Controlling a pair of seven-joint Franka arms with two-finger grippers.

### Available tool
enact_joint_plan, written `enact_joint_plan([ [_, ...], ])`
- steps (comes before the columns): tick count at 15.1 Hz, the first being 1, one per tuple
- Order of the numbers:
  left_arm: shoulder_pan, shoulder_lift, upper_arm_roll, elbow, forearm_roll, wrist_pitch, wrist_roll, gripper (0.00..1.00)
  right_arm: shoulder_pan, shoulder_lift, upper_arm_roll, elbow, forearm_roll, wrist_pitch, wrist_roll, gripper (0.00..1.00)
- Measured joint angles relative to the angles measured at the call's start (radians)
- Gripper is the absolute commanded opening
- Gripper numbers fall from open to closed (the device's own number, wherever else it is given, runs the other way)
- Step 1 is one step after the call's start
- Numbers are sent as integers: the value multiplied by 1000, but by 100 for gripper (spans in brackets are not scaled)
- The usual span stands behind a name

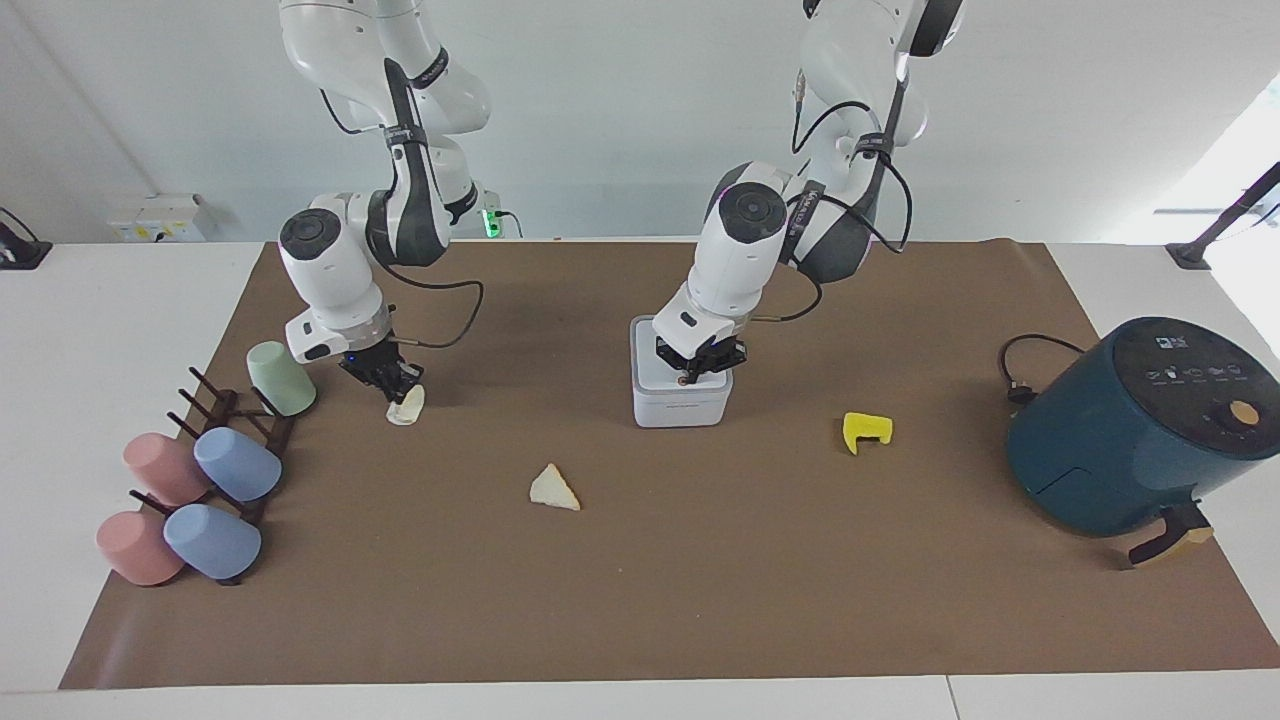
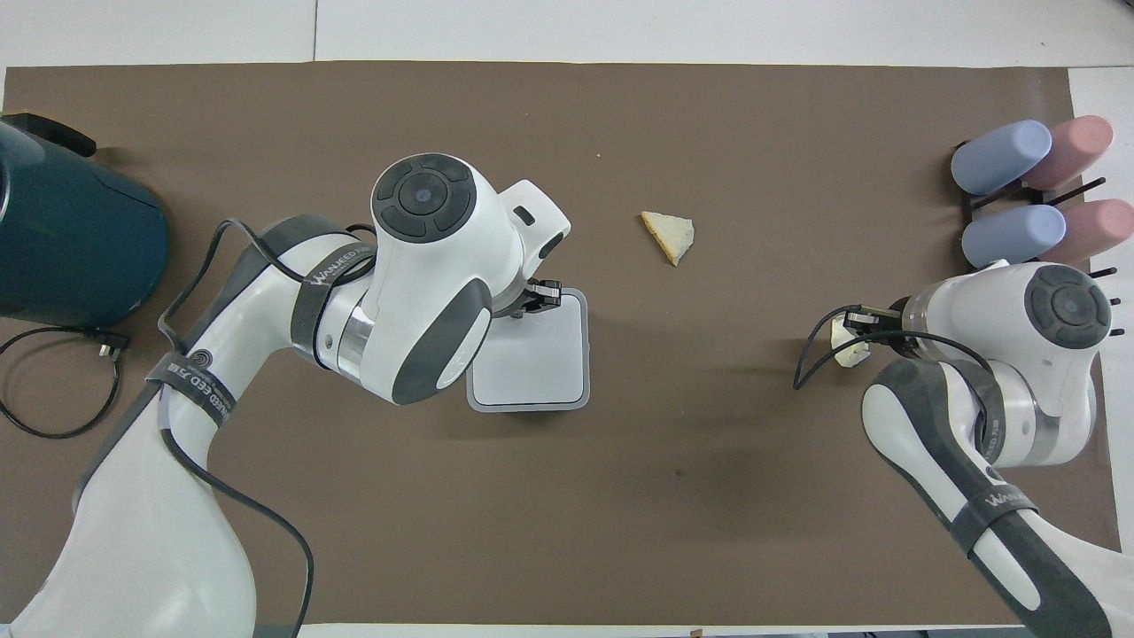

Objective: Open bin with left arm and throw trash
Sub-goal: 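Lift the lid with the left gripper while the right gripper grasps the scrap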

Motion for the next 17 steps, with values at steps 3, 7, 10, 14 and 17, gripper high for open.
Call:
enact_joint_plan([
  [3,-11,-7,3,-13,0,19,0,0,-1,0,-1,1,0,0,7,0],
  [7,-25,-8,8,-17,2,26,0,0,-1,-11,-2,31,0,-7,7,0],
  [10,-25,-9,8,-17,2,27,0,0,1,-50,0,89,0,-93,7,0],
  [14,-28,-9,8,-18,13,27,0,0,2,-148,8,138,0,-225,7,0],
  [17,-41,-10,8,-20,50,30,0,0,3,-227,14,142,0,-290,7,0],
])
